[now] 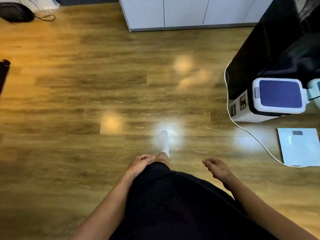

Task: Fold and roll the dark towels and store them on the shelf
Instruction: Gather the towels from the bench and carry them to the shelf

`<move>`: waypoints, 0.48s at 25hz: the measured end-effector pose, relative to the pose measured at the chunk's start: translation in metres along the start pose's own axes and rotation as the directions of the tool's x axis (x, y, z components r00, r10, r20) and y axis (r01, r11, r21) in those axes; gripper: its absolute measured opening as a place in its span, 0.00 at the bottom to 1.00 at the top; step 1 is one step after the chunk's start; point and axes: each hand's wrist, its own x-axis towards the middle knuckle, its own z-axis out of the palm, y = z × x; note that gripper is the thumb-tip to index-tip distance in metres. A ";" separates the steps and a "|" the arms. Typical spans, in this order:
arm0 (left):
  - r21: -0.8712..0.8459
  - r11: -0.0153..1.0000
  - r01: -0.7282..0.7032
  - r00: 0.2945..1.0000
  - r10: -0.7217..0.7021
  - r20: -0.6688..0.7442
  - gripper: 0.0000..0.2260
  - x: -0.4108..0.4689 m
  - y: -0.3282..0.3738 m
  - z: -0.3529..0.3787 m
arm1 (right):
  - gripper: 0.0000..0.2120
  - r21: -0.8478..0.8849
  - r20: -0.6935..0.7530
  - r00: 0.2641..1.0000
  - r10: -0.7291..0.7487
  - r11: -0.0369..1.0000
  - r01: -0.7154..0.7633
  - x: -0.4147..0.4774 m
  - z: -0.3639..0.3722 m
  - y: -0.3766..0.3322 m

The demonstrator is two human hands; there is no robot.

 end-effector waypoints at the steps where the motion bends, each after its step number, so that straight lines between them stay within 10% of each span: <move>1: -0.012 1.000 -0.013 1.000 0.013 0.017 0.10 0.015 0.018 -0.013 | 0.13 0.022 -0.013 1.000 -0.003 1.000 0.004 0.012 -0.005 -0.019; 12: 0.040 0.999 0.002 0.996 -0.005 0.089 0.12 0.157 0.243 -0.130 | 0.14 0.001 -0.127 0.992 -0.018 1.000 0.018 0.142 -0.083 -0.262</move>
